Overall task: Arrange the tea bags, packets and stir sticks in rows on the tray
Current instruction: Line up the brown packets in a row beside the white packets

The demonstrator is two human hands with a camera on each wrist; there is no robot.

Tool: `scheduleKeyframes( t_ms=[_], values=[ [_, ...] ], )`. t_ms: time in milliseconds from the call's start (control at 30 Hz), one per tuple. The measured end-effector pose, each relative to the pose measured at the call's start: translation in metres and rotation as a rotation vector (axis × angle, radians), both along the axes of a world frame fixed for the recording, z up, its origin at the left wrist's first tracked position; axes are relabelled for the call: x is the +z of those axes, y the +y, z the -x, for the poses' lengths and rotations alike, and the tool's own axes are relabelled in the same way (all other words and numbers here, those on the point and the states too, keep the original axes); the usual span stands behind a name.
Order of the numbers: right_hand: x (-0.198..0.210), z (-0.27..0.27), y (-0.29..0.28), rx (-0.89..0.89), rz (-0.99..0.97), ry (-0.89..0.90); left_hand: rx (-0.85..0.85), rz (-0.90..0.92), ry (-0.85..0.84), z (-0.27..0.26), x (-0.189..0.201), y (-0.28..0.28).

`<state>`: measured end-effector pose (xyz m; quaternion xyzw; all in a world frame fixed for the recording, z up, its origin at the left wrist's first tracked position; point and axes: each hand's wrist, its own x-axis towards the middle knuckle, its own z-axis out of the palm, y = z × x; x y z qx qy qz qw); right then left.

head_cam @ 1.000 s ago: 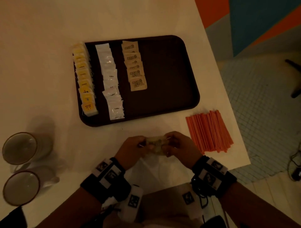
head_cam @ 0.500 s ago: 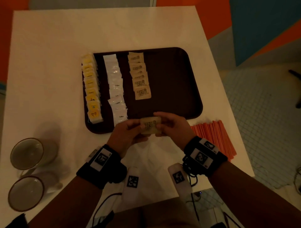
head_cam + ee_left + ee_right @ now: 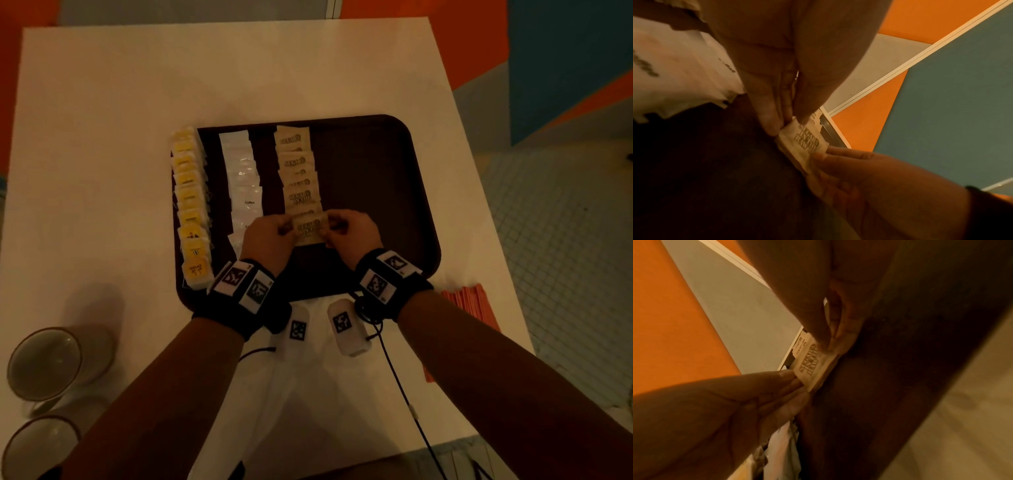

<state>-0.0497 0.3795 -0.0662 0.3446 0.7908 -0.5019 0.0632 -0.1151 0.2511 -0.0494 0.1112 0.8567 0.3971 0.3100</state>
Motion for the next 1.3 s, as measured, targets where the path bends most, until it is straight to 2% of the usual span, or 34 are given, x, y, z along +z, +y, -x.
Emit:
scheduleKeyframes(
  t_ms=[100,233,433,567,733,1067,1300],
  values=[
    [0.001,-0.001,0.002,0.086,-0.161,-0.055,-0.017,0.022,0.017,-0.002,-0.003,0.000],
    [0.003,-0.004,0.000,0.150,-0.228,-0.104,-0.008,-0.044,0.009,-0.006,-0.004,-0.003],
    [0.008,-0.015,-0.003,0.175,-0.221,-0.078,-0.015,-0.078,-0.038,-0.013,-0.002,-0.011],
    [0.013,-0.022,-0.004,0.257,-0.238,-0.088,0.054,-0.068,-0.093,-0.018,0.000,-0.015],
    [0.008,-0.021,-0.005,0.224,-0.228,-0.110,0.002,0.042,-0.003,-0.014,-0.006,-0.018],
    [0.011,-0.023,-0.010,0.225,-0.218,-0.095,-0.066,0.043,0.078,-0.020,-0.012,-0.014],
    [0.011,-0.024,-0.009,0.213,-0.169,-0.064,-0.056,0.037,0.067,-0.022,-0.011,-0.016]
  ],
)
